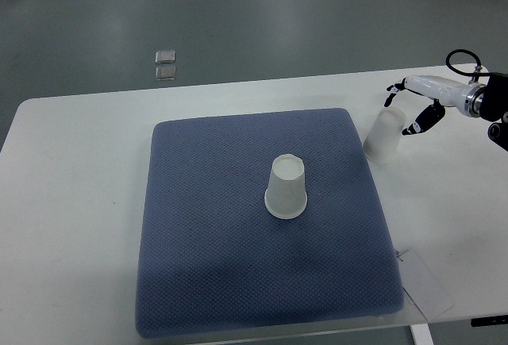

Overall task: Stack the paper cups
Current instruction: 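Lower the right hand and close its fingers around the cup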

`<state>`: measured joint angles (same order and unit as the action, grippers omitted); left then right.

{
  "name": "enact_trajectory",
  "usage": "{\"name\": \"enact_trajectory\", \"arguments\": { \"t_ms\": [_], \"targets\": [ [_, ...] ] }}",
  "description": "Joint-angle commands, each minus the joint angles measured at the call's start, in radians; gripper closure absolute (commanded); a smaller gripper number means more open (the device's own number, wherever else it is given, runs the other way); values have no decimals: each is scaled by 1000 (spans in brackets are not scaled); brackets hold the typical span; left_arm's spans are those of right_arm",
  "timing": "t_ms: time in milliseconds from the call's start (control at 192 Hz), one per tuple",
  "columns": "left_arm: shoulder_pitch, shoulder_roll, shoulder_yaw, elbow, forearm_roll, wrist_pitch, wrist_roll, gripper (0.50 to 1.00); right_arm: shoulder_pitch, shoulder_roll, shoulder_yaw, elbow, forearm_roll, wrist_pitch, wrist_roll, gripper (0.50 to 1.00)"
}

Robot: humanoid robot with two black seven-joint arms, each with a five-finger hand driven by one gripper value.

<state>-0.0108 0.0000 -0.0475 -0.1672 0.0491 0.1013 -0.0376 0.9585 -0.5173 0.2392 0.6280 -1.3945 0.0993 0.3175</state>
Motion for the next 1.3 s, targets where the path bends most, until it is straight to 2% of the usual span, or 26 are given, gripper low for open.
{"name": "enact_trajectory", "arguments": {
  "t_ms": [0,661,869,1035,1103,1175,1248,1295],
  "targets": [
    [0,0,0,0,0,0,-1,500,0,5,-6,-4,-1,-4,0,589],
    [0,0,0,0,0,0,-1,500,-1,37,-26,-8,0,-9,0,591],
    [0,0,0,0,0,0,-1,500,-1,43,-57,-14,0,-32,2,593],
    [0,0,0,0,0,0,-1,500,-3,49,-60,-27,2,-38,2,609],
    [0,0,0,0,0,0,1,500,-3,49,-60,-27,2,-39,3,642],
    [0,0,0,0,0,0,-1,500,-3,49,-61,-27,2,-38,3,705],
    [0,0,0,0,0,0,-1,500,-3,46,-61,-27,2,-36,3,797],
    [0,0,0,0,0,0,1,500,-3,45,-61,-27,2,-35,2,887]
  ]
}}
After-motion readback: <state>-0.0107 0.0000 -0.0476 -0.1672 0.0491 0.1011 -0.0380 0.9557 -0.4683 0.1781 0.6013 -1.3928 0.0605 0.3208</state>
